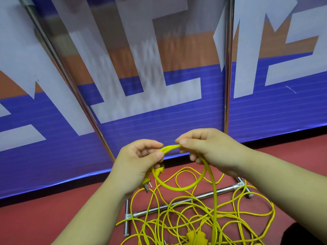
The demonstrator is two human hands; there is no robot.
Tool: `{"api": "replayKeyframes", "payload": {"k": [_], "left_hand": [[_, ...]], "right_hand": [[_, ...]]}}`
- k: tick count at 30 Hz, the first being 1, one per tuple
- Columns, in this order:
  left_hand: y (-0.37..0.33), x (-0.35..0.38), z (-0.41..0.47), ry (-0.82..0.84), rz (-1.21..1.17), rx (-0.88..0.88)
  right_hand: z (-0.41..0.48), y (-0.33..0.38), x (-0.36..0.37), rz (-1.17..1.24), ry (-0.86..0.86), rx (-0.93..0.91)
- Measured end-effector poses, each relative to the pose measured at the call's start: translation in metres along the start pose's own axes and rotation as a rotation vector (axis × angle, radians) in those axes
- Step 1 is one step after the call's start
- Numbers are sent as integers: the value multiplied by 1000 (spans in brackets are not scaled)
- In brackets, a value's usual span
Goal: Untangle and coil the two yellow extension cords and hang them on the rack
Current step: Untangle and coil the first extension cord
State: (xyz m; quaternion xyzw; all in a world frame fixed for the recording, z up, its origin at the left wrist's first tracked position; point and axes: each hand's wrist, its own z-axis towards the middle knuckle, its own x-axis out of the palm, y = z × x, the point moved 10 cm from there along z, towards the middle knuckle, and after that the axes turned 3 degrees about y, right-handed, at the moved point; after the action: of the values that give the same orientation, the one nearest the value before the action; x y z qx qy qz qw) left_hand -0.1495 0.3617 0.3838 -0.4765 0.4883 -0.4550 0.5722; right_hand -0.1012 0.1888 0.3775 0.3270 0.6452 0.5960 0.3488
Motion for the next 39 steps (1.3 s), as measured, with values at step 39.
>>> {"api": "replayKeyframes", "payload": {"k": [39], "left_hand": [[24, -10, 4, -119, -45, -131]], "right_hand": [[-5, 17, -34, -127, -242, -142]]}}
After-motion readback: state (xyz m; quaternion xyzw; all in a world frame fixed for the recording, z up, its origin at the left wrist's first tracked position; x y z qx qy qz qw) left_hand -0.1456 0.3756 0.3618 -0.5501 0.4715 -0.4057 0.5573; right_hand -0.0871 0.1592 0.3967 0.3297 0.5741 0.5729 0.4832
